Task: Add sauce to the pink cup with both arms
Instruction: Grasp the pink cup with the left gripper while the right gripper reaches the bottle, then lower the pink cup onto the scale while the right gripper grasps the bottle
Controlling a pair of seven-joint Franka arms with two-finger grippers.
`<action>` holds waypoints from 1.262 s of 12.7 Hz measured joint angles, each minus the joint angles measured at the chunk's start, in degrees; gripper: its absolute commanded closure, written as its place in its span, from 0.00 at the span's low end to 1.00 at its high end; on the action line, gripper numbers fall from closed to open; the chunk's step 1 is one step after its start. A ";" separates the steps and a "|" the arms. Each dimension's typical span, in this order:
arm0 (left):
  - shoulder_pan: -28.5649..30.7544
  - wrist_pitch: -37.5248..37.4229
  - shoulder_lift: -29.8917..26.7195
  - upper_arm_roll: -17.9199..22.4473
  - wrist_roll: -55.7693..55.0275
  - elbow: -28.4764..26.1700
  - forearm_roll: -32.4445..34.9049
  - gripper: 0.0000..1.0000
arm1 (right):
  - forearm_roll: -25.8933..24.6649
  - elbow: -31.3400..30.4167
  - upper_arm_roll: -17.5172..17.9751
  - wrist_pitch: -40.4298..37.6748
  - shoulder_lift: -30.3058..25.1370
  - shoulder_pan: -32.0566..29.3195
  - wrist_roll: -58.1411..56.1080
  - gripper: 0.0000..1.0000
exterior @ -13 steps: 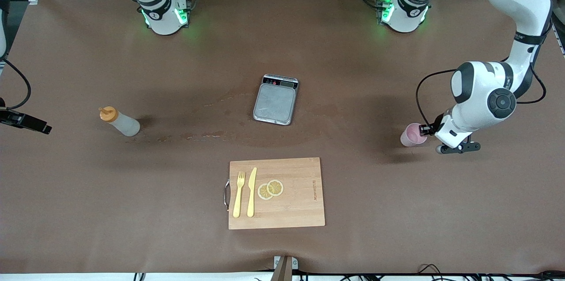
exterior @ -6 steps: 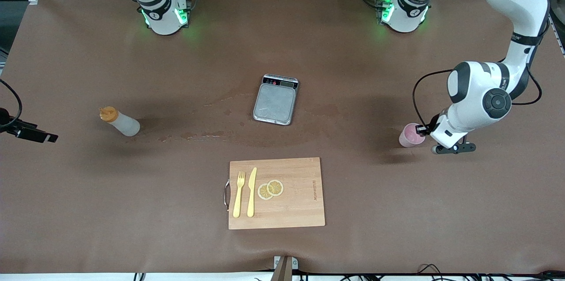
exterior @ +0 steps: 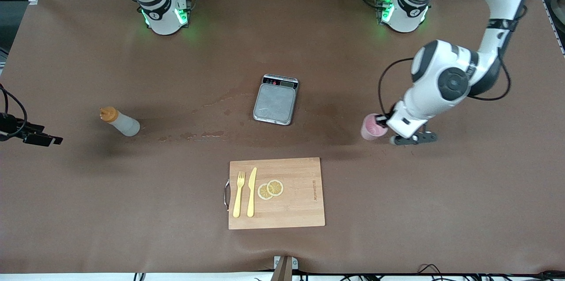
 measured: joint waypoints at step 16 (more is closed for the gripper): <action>-21.51 2.63 12.84 -8.07 -53.47 9.24 10.62 1.00 | 22.46 1.42 -0.01 -12.63 19.40 -9.74 17.23 0.00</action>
